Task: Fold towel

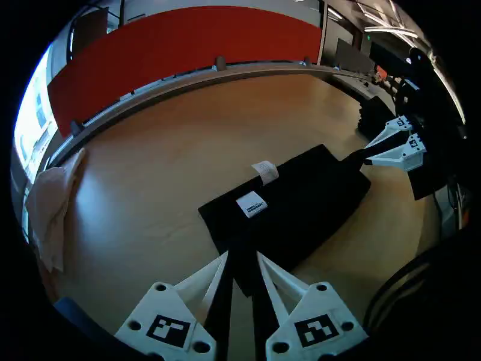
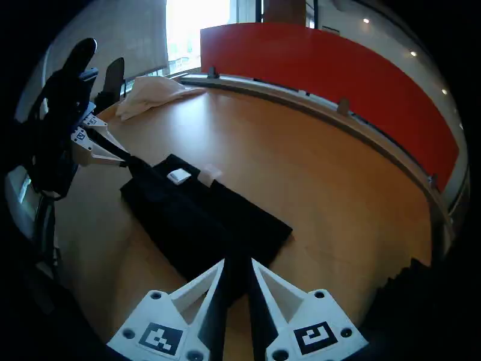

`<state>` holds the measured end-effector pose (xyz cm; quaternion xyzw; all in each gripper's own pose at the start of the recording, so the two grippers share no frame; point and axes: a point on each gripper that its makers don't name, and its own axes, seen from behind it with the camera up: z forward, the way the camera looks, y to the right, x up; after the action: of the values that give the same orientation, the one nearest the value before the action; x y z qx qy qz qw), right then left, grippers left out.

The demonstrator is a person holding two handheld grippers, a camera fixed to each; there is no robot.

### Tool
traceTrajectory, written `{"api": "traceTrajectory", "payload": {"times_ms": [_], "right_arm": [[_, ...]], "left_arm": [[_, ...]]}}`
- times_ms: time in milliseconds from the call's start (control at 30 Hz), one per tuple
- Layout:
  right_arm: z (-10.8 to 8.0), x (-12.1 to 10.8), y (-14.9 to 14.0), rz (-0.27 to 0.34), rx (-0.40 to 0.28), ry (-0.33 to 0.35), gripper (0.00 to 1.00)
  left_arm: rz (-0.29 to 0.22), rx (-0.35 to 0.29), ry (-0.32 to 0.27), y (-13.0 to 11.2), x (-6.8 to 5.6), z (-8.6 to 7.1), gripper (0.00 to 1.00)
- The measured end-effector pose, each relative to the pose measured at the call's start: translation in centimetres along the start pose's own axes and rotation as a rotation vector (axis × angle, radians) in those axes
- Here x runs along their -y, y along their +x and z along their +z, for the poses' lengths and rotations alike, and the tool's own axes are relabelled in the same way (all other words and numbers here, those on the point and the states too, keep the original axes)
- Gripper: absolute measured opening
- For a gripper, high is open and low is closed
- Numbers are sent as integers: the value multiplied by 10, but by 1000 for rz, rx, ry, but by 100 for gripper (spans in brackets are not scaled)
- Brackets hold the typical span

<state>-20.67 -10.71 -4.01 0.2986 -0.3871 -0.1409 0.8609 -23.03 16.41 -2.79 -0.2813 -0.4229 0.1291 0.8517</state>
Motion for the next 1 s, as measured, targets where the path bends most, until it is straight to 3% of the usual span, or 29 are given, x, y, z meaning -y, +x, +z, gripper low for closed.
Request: {"api": "traceTrajectory", "payload": {"times_ms": [433,700,1000], "right_arm": [[20,-13,-7,39,14,-28,22],[31,-24,-12,30,26,-77,40],[34,-33,-14,18,38,-105,68]], "left_arm": [[-7,19,21,-7,9,24,22],[9,33,47,-12,17,37,33],[27,35,76,-11,26,41,47]]}}
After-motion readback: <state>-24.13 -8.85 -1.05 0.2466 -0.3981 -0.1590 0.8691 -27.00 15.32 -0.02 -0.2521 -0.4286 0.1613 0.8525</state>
